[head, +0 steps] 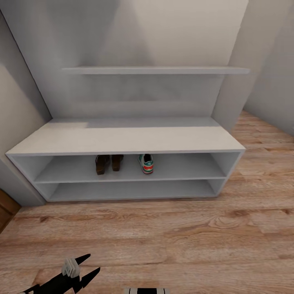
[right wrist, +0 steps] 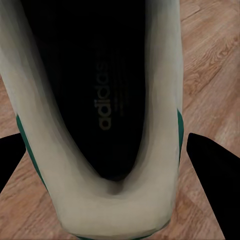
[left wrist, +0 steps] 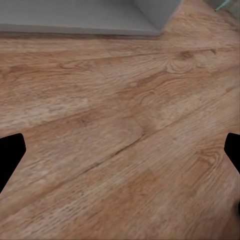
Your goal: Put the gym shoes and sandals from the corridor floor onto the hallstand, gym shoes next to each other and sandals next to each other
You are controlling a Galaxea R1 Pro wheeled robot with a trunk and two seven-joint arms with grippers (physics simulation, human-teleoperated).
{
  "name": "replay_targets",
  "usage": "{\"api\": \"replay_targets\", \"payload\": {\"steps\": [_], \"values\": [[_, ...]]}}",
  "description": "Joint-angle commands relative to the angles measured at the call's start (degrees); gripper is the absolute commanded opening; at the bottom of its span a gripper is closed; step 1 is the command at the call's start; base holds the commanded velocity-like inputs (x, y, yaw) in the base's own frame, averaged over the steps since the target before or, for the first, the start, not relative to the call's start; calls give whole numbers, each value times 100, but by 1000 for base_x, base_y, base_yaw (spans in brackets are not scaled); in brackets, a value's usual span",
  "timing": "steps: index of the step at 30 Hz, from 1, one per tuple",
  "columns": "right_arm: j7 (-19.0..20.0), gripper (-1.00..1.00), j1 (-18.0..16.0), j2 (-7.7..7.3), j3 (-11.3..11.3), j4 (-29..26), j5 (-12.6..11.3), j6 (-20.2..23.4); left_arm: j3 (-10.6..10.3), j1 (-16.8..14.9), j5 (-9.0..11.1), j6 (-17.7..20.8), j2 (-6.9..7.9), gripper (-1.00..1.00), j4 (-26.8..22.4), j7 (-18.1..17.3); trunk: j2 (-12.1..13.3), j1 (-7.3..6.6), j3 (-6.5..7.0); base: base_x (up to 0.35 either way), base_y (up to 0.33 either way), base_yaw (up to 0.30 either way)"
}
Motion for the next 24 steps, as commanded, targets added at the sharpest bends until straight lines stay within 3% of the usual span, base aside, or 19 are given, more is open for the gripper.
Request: {"api": "replay_targets", "payload": {"steps": [1,10,24], "values": [[32,-100,-3,0,-14,-2,57,-16,7,-3,7,-22,-2,100,4,-21,-1,-1,-3,-7,-23,0],[32,-100,-3,15,-14,3,57,-14,8,-3,8,-19,-2,100,4,-22,-1,-1,-3,-34,-24,0],[32,-100,-3,35,-14,-2,57,-19,14,-3,26,-15,-6,100,4,-22,-1,-1,-3,-212,-119,0]]}}
